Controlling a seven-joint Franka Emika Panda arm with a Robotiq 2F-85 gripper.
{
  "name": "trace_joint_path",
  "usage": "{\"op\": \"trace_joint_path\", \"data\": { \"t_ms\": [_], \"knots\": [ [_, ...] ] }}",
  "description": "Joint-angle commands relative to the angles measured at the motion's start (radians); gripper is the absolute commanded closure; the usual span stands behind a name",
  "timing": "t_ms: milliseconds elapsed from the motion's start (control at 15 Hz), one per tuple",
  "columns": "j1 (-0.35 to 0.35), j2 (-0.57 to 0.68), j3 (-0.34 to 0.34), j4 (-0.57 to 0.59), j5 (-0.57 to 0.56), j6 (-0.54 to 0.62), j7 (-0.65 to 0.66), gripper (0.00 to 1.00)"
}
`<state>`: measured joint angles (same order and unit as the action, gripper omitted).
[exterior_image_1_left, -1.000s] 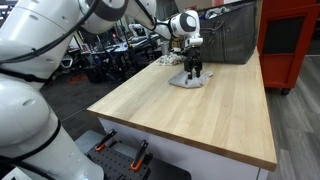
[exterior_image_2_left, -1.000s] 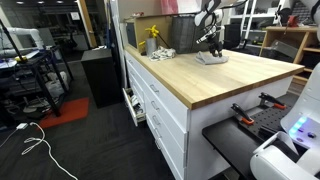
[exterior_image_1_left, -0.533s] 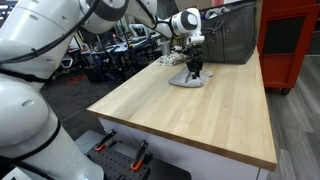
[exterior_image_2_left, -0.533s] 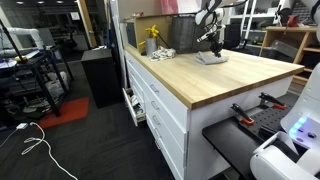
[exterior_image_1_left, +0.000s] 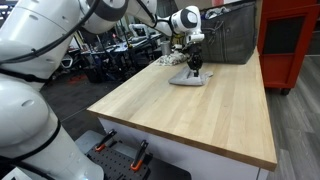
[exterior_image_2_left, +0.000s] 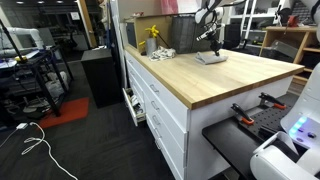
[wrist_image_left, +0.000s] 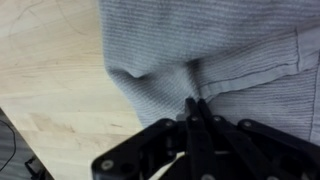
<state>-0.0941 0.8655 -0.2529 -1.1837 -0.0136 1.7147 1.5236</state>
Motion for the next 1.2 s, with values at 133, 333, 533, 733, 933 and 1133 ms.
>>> {"op": "trace_joint_path", "data": {
  "t_ms": [133,333,533,733,933,1133],
  "knots": [
    [-0.021,-0.031,0.01,0.026,0.021,0.008,0.041,0.99],
    [-0.025,-0.062,0.001,0.006,0.019,0.03,0.074,0.99],
    [-0.014,-0.113,-0.024,-0.045,0.014,0.095,0.11,0.99],
    [-0.003,-0.142,-0.044,-0.069,0.006,0.16,0.142,0.99],
    [0.004,-0.153,-0.041,-0.081,0.001,0.224,0.153,0.99],
    [0.006,-0.125,-0.004,-0.046,-0.028,0.249,0.128,0.99]
  ]
}}
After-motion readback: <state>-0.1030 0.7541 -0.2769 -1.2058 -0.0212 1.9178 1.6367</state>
